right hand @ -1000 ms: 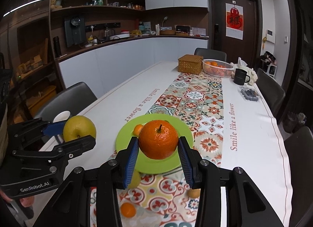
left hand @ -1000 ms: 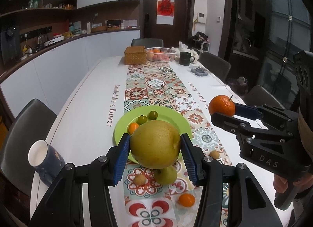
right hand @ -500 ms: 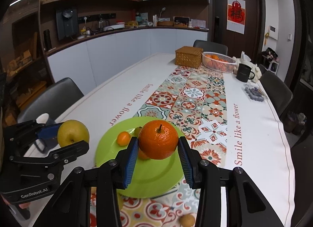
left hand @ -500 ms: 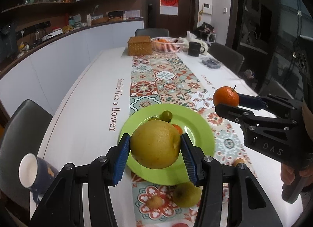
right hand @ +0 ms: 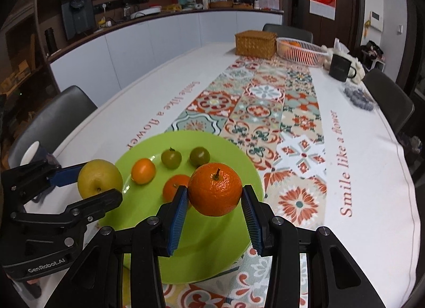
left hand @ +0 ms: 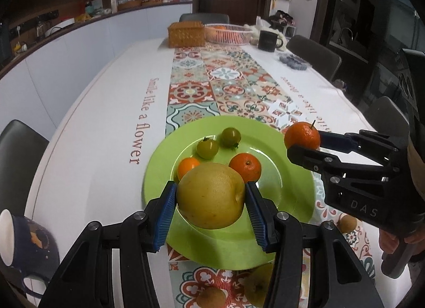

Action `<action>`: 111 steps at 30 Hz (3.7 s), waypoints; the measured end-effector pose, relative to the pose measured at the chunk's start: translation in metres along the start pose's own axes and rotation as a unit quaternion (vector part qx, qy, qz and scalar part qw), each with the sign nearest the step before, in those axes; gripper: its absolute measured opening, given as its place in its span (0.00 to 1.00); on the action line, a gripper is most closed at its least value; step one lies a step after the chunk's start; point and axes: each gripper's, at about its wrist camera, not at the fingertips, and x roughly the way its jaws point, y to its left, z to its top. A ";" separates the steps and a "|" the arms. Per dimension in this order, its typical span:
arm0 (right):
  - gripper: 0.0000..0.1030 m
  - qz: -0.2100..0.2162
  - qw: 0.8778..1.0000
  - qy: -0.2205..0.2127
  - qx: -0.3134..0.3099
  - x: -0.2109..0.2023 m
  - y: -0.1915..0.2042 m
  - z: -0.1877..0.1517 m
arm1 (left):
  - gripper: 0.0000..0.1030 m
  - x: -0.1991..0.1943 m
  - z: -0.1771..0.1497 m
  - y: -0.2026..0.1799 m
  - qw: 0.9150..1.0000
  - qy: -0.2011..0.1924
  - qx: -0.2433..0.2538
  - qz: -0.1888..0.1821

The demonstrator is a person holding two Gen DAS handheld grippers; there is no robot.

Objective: Organize fruits
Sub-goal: 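Carry the yellow pear and orange onto the green plate and open both grippers, then withdraw both grippers from the plate toward the remaining loose fruit, then grasp an orange with the left gripper while the right gripper grasps a small brown fruit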

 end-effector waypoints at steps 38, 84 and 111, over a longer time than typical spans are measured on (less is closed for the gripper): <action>0.67 -0.036 0.990 -0.130 -0.034 -0.191 0.017 -0.067 | 0.78 -0.176 -0.067 -0.066 0.992 -0.105 -0.036 0.057; 0.55 -0.020 0.999 0.016 0.023 -0.058 -0.041 -0.139 | 0.33 -0.043 -0.145 -0.097 0.998 0.032 -0.054 0.005; 0.28 -0.007 0.999 0.009 0.033 -0.067 -0.041 -0.124 | 0.33 -0.045 -0.089 -0.113 1.000 -0.005 -0.009 -0.016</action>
